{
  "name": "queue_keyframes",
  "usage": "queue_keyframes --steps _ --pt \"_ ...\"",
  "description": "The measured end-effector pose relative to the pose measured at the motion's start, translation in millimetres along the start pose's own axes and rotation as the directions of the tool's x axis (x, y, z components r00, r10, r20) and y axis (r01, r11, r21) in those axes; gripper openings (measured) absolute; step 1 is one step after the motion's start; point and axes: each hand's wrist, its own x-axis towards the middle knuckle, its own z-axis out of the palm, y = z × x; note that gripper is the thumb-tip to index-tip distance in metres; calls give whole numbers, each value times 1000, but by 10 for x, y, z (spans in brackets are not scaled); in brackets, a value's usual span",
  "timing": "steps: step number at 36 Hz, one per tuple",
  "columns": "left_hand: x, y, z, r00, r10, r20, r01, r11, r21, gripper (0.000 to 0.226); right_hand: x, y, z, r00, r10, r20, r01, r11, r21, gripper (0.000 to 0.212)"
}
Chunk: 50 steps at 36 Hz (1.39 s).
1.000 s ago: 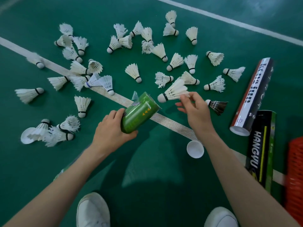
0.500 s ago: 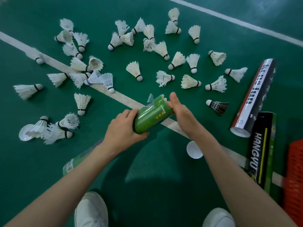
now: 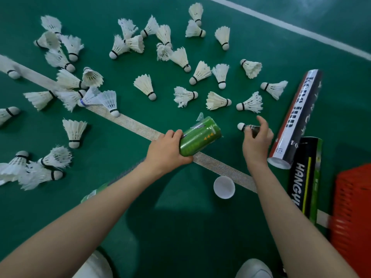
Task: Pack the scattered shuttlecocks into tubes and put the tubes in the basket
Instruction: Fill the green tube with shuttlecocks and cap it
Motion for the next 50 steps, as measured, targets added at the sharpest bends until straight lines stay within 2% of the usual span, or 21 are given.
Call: queue_keyframes --steps 2,5,9,12,14,17,20,23,26,30,33,37,39,41,45,47,50 --pt "30 29 44 1000 -2 26 1 1000 23 76 124 117 -25 997 76 -6 -76 992 -104 39" --pt "59 49 99 999 -12 50 10 999 39 78 271 232 2 981 186 47 -180 977 -114 34" --pt "64 64 129 997 -23 69 21 999 39 77 343 260 39 978 182 105 -171 979 -107 31" --pt "41 56 104 998 -28 60 27 999 27 76 322 221 11 991 126 46 -121 988 -92 25" --pt "-3 26 75 998 -37 50 37 999 12 75 244 154 -11 999 38 18 -37 997 -64 22" --pt "-80 -70 41 997 -63 38 64 998 -7 75 70 6 12 989 -125 81 126 992 -12 17" --pt "-227 -145 8 997 -79 16 80 997 -25 74 -170 -130 11 950 -250 187 241 968 73 14" --pt "-355 -191 -31 996 -83 -14 83 996 -43 73 -318 -233 29 898 -306 317 281 952 123 23" --pt "-473 -198 -75 997 -67 -35 65 996 -64 74 -476 -359 45 842 -290 455 253 957 141 32" --pt "-607 -163 -127 997 -43 -64 39 997 -63 77 -733 -534 27 806 -275 525 192 959 208 32" --pt "-683 -152 -164 994 -40 -97 33 997 -72 77 -896 -594 21 768 -254 588 125 960 251 45" --pt "-717 -167 -172 996 -48 -79 43 997 -65 77 -938 -632 48 664 -188 724 104 982 160 62" --pt "-686 -191 -155 996 -56 -74 51 997 -65 76 -859 -640 80 637 -163 753 77 986 149 67" --pt "-608 -199 -134 996 -70 -63 64 994 -85 75 -735 -628 162 670 -174 722 53 981 187 66" --pt "-272 -201 -65 991 -124 40 127 987 -99 73 -373 -550 364 818 -145 556 68 985 158 54" --pt "-116 -208 -40 985 -153 82 160 983 -86 71 -165 -505 398 863 -169 476 162 985 57 42" --pt "65 -248 -24 975 -188 115 195 979 -53 75 123 -451 428 854 -237 463 365 908 -208 33"
